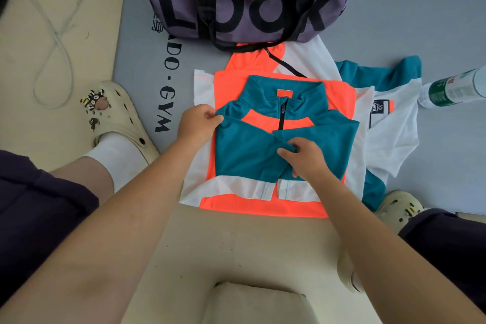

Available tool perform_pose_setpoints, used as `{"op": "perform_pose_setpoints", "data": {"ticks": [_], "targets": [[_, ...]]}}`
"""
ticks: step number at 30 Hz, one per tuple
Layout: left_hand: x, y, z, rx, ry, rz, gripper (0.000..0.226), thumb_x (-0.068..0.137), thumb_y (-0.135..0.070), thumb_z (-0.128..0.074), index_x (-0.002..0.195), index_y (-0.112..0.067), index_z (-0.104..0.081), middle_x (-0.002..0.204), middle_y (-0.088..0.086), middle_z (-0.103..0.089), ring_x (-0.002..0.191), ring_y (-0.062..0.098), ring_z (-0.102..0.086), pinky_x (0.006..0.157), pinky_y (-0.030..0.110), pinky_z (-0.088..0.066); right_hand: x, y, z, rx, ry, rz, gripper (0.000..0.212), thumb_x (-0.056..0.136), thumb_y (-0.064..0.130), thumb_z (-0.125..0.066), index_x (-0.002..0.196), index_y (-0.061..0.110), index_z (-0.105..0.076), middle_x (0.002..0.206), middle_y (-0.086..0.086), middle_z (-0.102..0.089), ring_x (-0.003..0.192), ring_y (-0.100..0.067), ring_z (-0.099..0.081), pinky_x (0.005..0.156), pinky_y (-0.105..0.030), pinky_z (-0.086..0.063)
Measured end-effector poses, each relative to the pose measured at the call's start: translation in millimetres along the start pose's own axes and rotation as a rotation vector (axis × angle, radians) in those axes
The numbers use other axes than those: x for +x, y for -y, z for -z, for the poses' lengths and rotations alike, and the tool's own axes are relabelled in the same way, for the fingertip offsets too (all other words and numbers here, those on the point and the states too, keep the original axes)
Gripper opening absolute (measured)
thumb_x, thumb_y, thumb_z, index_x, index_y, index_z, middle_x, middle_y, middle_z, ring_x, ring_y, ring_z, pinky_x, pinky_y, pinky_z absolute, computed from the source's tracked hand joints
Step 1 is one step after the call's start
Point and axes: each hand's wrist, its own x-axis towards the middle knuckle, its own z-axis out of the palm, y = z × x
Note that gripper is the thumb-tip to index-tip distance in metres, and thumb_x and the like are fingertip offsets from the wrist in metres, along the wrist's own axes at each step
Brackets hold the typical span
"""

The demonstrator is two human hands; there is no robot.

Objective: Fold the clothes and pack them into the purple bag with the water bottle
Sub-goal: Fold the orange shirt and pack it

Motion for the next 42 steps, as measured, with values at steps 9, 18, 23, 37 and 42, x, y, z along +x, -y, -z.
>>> {"op": "perform_pose_setpoints", "data": {"ticks": [9,18,23,37,42], "targets": [[-0.1,2.3,9.3,0.028,-0.058,-0.179,0.013,0.09,-0.024,-0.06,0.102,-0.027,-0.063,0.075,-0.004,-0.058,0.075,0.019,-0.059,0.071,0.032,-0.049,3.1,6.0,-3.0,0.016,-0.074,0.112,0.007,0.09,0.019,-0.064,0.085,0.017,-0.06,0.067,0.006,-0.05,0.059,-0.024,-0.053,0.067,-0.038,-0.051],[12.4,-4.2,10.9,0.475,0.016,-0.277,0.011,0.097,-0.03,-0.055,0.091,-0.02,-0.053,0.085,0.001,-0.061,0.083,0.028,-0.058,0.063,0.033,-0.036,9.2,14.3,-0.2,0.047,-0.05,0.13,0.011,0.091,0.018,-0.064,0.095,0.01,-0.071,0.067,0.005,-0.057,0.054,-0.013,-0.051,0.07,-0.039,-0.054],[5.0,-5.4,9.5,0.486,-0.12,-0.267,0.015,0.096,-0.03,-0.056,0.1,-0.016,-0.053,0.096,0.005,-0.061,0.081,0.029,-0.058,0.061,0.033,-0.035,18.0,20.5,4.1,0.063,-0.093,0.072,0.015,0.086,0.028,-0.07,0.08,0.016,-0.065,0.071,-0.005,-0.069,0.034,-0.006,-0.051,0.047,-0.023,-0.049],[-75.4,-38.9,-97.1,0.581,0.272,-0.462,0.062,0.094,-0.055,-0.046,0.148,-0.042,-0.02,0.115,0.006,-0.051,0.1,0.029,-0.058,0.068,0.035,-0.041,-29.7,-73.3,72.9,-0.055,-0.47,-0.291,0.071,0.072,0.048,-0.08,0.112,0.003,-0.042,0.115,-0.014,-0.048,0.102,-0.031,-0.051,0.078,-0.042,-0.045],[-80.0,-49.1,-100.5,0.595,0.272,-0.367,0.06,0.094,-0.056,-0.045,0.146,-0.041,-0.021,0.118,0.008,-0.054,0.1,0.031,-0.059,0.07,0.037,-0.041,-41.1,-103.0,75.5,-0.049,-0.26,-0.452,0.085,0.064,0.062,-0.078,0.12,0.004,-0.049,0.116,-0.009,-0.055,0.111,-0.029,-0.055,0.09,-0.043,-0.049]]}}
